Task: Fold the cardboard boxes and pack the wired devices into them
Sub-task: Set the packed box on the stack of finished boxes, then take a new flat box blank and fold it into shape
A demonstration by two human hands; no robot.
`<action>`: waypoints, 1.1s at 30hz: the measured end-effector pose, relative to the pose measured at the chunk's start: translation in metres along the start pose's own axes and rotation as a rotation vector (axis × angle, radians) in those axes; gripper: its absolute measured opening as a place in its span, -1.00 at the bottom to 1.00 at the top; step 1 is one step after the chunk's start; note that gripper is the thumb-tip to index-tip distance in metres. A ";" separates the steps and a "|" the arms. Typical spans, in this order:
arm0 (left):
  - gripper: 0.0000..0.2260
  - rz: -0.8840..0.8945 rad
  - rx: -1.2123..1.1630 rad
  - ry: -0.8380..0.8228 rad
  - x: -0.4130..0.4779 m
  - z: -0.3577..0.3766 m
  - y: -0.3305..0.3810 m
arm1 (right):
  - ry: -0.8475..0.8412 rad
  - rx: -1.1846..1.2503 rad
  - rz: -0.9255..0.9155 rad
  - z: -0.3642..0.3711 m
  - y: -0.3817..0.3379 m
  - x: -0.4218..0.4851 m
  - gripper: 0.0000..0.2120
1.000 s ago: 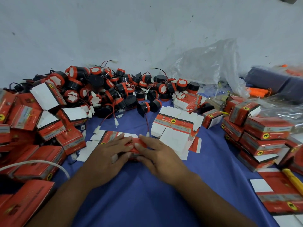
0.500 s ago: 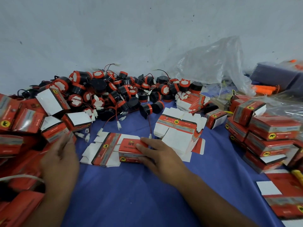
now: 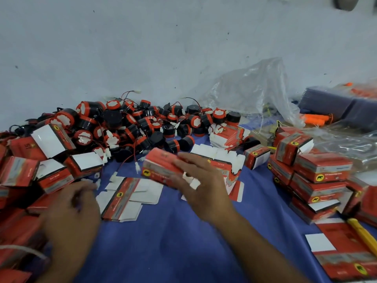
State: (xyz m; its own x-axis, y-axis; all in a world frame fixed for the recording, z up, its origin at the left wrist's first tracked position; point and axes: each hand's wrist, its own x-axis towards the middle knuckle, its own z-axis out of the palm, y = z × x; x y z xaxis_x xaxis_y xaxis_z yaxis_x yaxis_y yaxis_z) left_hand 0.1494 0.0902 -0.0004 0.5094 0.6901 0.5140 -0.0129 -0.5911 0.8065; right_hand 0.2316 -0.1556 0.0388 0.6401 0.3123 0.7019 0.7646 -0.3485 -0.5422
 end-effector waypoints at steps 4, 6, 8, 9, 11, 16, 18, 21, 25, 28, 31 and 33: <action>-0.88 0.171 -0.090 -0.152 0.006 0.048 0.058 | 0.196 -0.141 0.061 -0.063 0.005 0.054 -0.73; -0.84 0.144 -0.112 -0.233 0.011 0.075 0.064 | 0.216 -0.318 0.161 -0.098 0.019 0.076 -0.76; -0.85 0.086 -0.087 -0.278 0.015 0.097 0.055 | 0.211 -0.505 0.307 -0.133 0.041 0.092 -0.77; -0.86 0.067 -0.053 -0.281 0.017 0.105 0.046 | 0.195 -0.598 0.381 -0.150 0.054 0.098 -0.77; -0.85 0.052 0.012 -0.283 0.020 0.116 0.026 | 0.125 -0.780 0.504 -0.180 0.080 0.105 -0.75; -0.81 0.152 0.131 -0.392 0.043 0.125 0.004 | -0.035 -1.006 0.707 -0.208 0.117 0.120 -0.47; -0.84 0.138 0.114 -0.384 0.057 0.119 0.002 | -0.119 -1.089 0.736 -0.209 0.127 0.126 -0.42; -0.86 0.129 0.085 -0.271 0.068 0.099 -0.004 | -0.188 -1.175 0.713 -0.204 0.133 0.135 -0.50; -0.80 0.076 0.053 -0.247 0.071 0.072 -0.011 | -0.234 -1.157 0.704 -0.189 0.134 0.132 -0.54; -0.82 -0.039 0.017 -0.262 0.071 0.054 -0.032 | -0.278 -1.103 0.745 -0.178 0.138 0.125 -0.51; -0.79 -0.081 0.021 -0.317 0.064 0.049 -0.044 | -0.317 -1.239 0.719 -0.169 0.123 0.124 -0.57; -0.81 -0.077 0.029 -0.314 0.062 0.050 -0.043 | -0.229 -1.300 0.530 -0.152 0.103 0.126 -0.60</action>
State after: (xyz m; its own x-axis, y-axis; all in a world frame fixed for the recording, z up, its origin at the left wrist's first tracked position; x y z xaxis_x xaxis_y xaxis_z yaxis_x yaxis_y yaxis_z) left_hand 0.2246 0.1375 -0.0183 0.7484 0.5735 0.3331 0.0584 -0.5572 0.8283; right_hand 0.3794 -0.2867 0.1412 0.9180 -0.0192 0.3961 -0.0973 -0.9792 0.1780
